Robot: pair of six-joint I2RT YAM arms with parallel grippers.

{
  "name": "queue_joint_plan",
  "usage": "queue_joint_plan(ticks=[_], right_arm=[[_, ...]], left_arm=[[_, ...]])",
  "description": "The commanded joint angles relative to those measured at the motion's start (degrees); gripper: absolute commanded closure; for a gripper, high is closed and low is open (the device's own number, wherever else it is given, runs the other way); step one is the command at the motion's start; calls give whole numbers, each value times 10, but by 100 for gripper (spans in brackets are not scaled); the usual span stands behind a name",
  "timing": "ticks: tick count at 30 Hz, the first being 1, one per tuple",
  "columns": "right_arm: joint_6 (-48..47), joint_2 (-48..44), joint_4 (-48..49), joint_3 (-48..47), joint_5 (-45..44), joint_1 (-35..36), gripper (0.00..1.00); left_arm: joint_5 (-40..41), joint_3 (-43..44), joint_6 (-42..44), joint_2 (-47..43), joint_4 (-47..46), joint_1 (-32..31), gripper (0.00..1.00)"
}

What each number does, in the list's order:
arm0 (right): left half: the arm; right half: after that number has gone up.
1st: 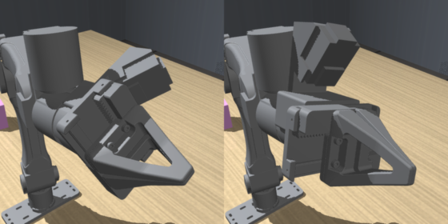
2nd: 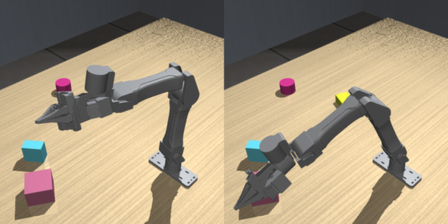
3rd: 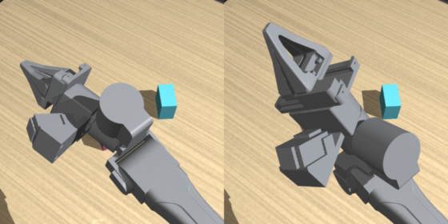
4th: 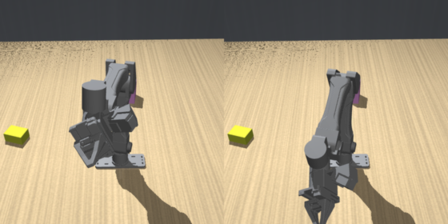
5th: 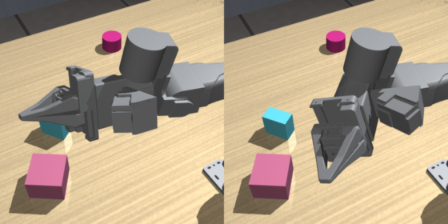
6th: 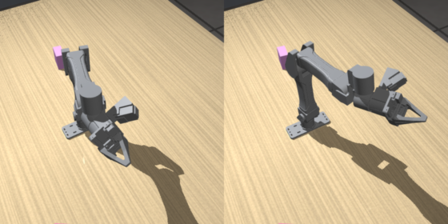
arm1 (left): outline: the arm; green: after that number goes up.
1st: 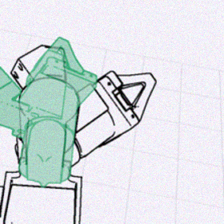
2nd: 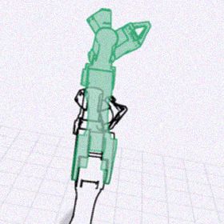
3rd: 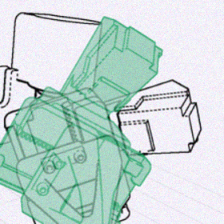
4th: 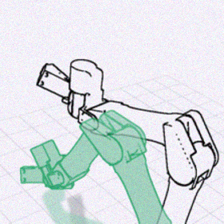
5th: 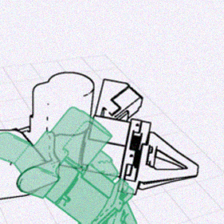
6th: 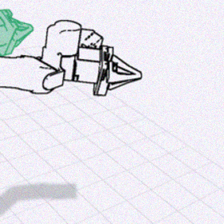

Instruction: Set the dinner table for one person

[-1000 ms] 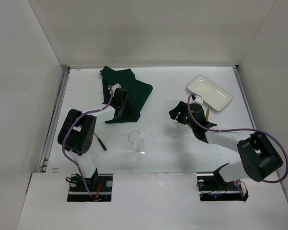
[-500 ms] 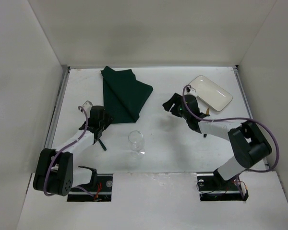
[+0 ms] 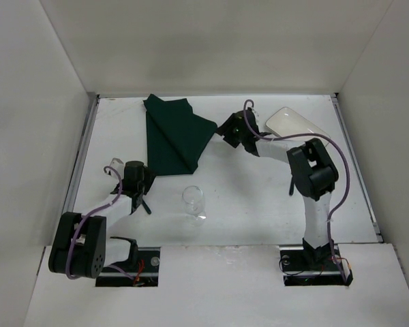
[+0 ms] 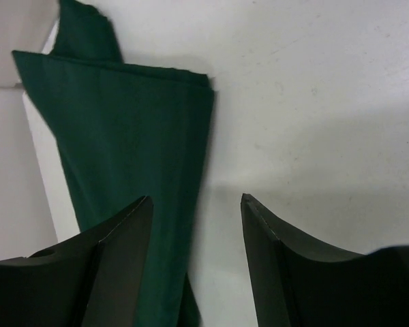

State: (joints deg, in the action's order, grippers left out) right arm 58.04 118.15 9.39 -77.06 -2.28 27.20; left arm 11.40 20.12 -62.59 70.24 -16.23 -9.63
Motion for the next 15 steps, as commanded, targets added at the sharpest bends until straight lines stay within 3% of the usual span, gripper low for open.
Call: queue_joint_plan(ticks=[1, 8, 15], right_arm=[[47, 24, -54, -63, 15, -6, 40], [80, 107, -139, -187, 32, -8, 40], [109, 139, -176, -237, 37, -4, 45]], left_arm=[[-9, -11, -29, 29, -29, 3, 53], [-19, -11, -45, 43, -49, 5, 53], [-24, -18, -46, 42, -49, 13, 53]])
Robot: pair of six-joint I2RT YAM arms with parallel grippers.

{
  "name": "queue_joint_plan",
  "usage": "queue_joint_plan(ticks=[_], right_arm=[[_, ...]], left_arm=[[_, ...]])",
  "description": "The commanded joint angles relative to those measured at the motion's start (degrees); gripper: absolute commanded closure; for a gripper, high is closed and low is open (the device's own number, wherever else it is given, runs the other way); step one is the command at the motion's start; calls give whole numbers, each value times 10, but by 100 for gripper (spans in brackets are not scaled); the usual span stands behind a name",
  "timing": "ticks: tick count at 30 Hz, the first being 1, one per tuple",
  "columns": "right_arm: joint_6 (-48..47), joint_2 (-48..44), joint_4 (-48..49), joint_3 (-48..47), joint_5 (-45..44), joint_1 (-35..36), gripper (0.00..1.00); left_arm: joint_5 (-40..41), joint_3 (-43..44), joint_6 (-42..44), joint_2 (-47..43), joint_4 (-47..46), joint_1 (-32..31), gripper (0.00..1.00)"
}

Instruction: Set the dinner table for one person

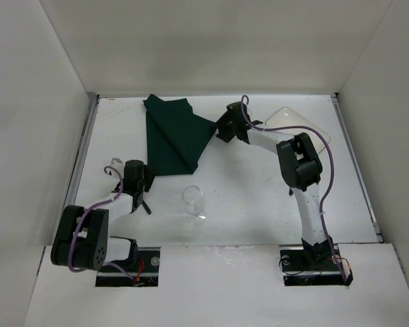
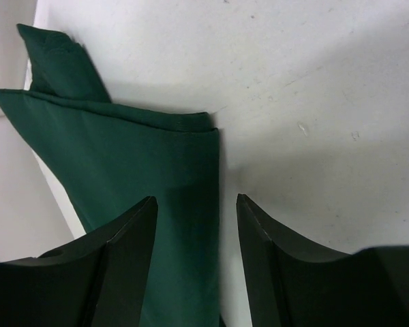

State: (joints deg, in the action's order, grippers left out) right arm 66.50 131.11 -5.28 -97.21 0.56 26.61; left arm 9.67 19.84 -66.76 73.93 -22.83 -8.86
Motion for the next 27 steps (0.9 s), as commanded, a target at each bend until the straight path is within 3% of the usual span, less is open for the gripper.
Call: queue_joint_plan(ticks=[1, 9, 14, 16, 19, 27], right_arm=[[27, 14, -37, -41, 8, 2, 45], [35, 64, -104, -129, 9, 2, 53], [48, 91, -129, -167, 24, 2, 69], [51, 95, -127, -168, 31, 2, 79], [43, 91, -125, -161, 24, 1, 87], [7, 53, -68, -98, 5, -2, 95]], left_arm=[[-9, -15, -6, 6, 17, 6, 53], [-5, -16, -22, 10, 10, 9, 53], [-4, -19, -31, 18, 3, 8, 53], [-4, -18, -32, 23, 3, 8, 53], [-4, -16, -30, 26, 2, 9, 53], [0, -22, -31, 17, -3, 7, 52]])
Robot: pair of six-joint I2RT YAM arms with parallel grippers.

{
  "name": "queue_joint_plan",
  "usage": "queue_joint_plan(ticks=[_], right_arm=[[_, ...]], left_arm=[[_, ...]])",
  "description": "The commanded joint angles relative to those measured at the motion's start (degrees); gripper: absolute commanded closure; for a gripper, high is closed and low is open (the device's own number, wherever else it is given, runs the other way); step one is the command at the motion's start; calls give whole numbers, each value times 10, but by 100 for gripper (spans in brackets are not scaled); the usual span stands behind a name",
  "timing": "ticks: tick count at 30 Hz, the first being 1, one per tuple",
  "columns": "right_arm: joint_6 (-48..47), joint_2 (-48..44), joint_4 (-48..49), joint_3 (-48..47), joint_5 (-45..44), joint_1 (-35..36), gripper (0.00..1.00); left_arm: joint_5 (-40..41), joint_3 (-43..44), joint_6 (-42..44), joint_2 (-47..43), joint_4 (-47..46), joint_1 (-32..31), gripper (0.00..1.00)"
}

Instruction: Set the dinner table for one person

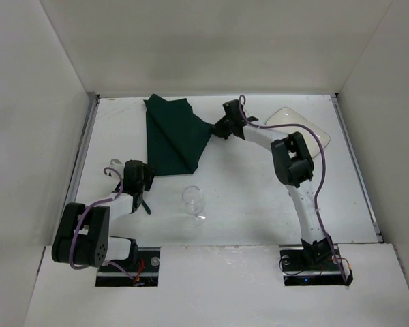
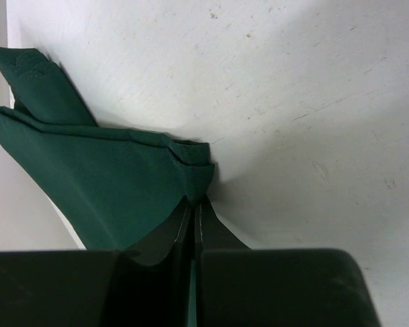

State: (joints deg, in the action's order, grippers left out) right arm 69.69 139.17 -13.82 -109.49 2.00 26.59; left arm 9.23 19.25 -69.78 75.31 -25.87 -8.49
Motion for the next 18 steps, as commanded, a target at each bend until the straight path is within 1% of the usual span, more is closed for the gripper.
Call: queue_joint_plan(ticks=[1, 5, 8, 11, 14, 16, 18], right_arm=[[-28, -31, 23, 30, -9, -2, 95], [-40, -45, 39, 42, -9, -1, 95], [-50, -56, 51, 51, -12, 0, 95], [-54, -63, 62, 61, -13, 2, 95], [-54, -66, 72, 70, -7, 2, 95], [-55, -68, 78, 79, -3, 2, 95], [-57, -75, 89, 91, -2, 2, 95]], left_arm=[[3, -17, -1, 2, 28, 3, 51], [7, -18, -4, 1, 42, 2, 52], [8, 0, -10, 27, 74, 0, 58], [11, 21, -11, 68, 69, -3, 65], [16, 34, -12, 100, 47, -4, 75], [18, 34, -14, 111, 22, -4, 86], [26, 32, -9, 113, 4, -4, 93]])
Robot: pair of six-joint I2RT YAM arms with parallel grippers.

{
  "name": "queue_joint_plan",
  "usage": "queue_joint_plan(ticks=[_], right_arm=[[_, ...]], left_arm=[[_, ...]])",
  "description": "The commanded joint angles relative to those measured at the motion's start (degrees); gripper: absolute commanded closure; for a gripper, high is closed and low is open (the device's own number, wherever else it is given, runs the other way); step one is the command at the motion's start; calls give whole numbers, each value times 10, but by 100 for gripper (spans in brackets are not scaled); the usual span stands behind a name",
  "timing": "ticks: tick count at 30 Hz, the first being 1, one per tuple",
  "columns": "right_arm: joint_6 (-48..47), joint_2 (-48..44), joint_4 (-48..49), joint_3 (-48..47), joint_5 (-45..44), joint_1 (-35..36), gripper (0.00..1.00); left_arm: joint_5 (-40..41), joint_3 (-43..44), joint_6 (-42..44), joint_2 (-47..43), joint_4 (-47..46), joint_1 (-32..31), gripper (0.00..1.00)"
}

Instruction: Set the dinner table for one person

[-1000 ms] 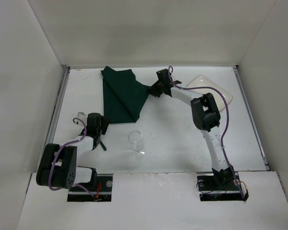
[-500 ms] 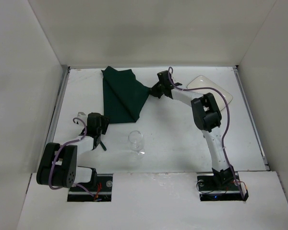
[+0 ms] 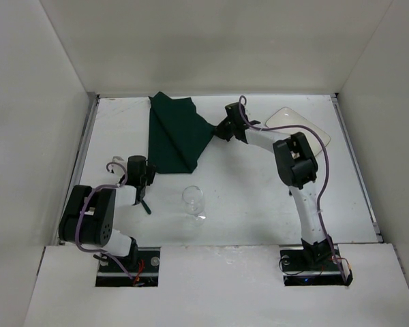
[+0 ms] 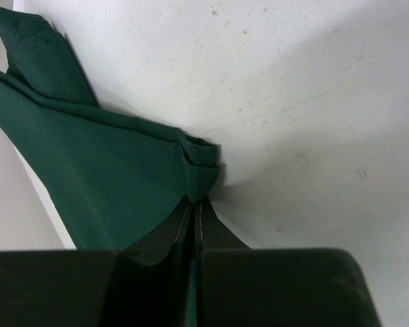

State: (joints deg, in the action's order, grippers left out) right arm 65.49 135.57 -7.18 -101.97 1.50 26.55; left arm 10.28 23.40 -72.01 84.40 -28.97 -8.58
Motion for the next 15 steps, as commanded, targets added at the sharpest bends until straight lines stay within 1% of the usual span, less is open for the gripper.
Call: queue_joint_plan(ticks=[1, 3, 7, 10, 12, 15], right_arm=[[-17, -43, 27, 23, 3, 2, 95], [-20, -55, 39, 42, 3, -1, 96], [-45, -101, 73, 81, -7, -7, 99], [-88, -149, 87, 77, -23, -10, 100], [-120, -184, 87, 58, -36, -14, 100], [-162, -246, 83, 27, -52, -20, 100]], left_arm=[[20, -12, 16, 20, 28, -1, 96], [25, -16, 24, 8, 18, 3, 100], [47, -6, 44, -57, 21, 15, 100], [64, 51, 68, -106, 47, 19, 100], [84, 103, 81, -123, 64, 18, 100], [100, 204, 102, -136, 71, 23, 100]])
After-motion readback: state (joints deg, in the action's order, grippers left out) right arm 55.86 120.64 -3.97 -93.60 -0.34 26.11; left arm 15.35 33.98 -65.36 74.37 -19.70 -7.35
